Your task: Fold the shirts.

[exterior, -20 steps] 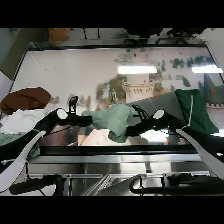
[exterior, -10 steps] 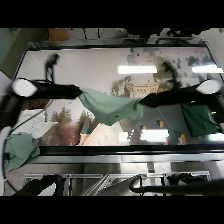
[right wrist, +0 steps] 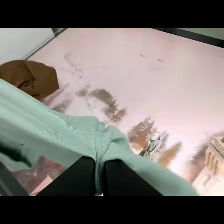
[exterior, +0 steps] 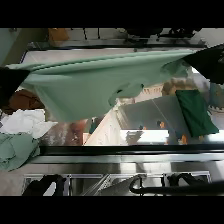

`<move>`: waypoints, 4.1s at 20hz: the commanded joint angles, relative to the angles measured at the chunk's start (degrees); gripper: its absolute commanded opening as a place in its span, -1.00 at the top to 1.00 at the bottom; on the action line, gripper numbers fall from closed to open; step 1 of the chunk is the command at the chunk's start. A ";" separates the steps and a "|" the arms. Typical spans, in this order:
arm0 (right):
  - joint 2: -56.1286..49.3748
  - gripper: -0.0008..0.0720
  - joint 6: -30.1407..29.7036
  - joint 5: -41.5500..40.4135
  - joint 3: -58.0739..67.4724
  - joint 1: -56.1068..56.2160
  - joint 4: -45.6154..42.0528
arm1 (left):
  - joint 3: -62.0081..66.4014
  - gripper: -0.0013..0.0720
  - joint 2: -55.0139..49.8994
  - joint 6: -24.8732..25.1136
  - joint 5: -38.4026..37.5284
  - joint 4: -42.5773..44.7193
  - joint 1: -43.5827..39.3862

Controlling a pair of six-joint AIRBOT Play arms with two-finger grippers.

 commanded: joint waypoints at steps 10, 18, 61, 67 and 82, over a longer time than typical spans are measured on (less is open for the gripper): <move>-29.29 0.89 -7.17 -6.69 -21.55 7.56 4.98 | -24.61 0.91 -27.91 9.60 17.42 -10.34 -1.20; -43.89 0.89 -7.72 -8.57 -21.57 7.58 5.20 | -10.10 -0.93 -44.74 4.07 2.05 -10.32 4.04; -1.33 0.89 -13.42 -6.19 -1.31 -11.45 30.18 | 3.32 0.93 0.83 1.92 7.72 -17.31 11.32; 0.46 0.89 -8.24 -6.69 -5.49 -11.32 14.40 | 4.98 0.93 -6.97 2.14 -2.43 -17.29 9.90; -40.37 0.11 -24.15 -27.85 -23.47 15.39 21.90 | -8.52 -0.87 -41.64 8.02 7.52 -5.77 7.61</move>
